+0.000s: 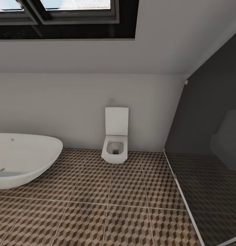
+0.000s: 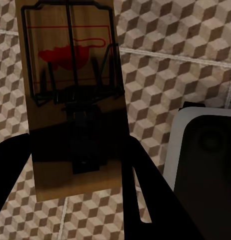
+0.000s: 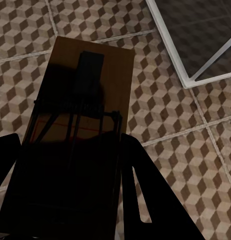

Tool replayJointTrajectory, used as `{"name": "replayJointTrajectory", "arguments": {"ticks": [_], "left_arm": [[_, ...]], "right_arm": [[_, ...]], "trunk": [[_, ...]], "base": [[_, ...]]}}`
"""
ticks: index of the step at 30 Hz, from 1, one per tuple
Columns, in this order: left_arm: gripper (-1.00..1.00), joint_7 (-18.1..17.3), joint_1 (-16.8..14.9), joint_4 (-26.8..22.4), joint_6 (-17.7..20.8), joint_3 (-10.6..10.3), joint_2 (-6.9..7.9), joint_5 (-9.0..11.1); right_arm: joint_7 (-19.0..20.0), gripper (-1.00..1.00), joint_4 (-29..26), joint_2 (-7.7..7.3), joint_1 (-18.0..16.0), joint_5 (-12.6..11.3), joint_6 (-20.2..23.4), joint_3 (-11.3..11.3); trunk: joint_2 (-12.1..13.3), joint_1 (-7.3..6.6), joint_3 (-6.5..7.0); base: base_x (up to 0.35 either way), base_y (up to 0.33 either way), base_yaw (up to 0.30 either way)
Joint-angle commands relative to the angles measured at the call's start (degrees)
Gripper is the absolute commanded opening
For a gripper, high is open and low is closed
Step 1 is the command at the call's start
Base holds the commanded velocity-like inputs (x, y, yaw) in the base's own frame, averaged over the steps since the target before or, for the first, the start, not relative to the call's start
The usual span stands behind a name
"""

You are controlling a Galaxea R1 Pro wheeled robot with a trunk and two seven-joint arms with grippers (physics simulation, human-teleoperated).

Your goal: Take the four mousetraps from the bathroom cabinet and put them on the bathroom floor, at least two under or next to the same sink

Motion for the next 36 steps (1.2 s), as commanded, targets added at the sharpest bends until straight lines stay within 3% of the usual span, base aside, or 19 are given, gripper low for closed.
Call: {"name": "replayJointTrajectory", "arguments": {"ticks": [1, 36], "left_arm": [[-1.0, 0.34, -0.07, 0.14, -0.2, -0.4, -0.03, -0.12], [-1.0, 0.34, -0.07, 0.14, -0.21, -0.4, -0.03, -0.11]], "right_arm": [[-0.49, -1.0, -0.02, -0.01, -0.03, -0.13, -0.09, 0.51], [-0.49, -1.0, -0.04, -0.02, -0.03, -0.12, -0.09, 0.51]], "trunk": [[-0.11, 0.03, -0.11], [-0.11, 0.03, -0.11]], "base": [[0.0, 0.0, 0.0], [0.0, 0.0, 0.0]]}}
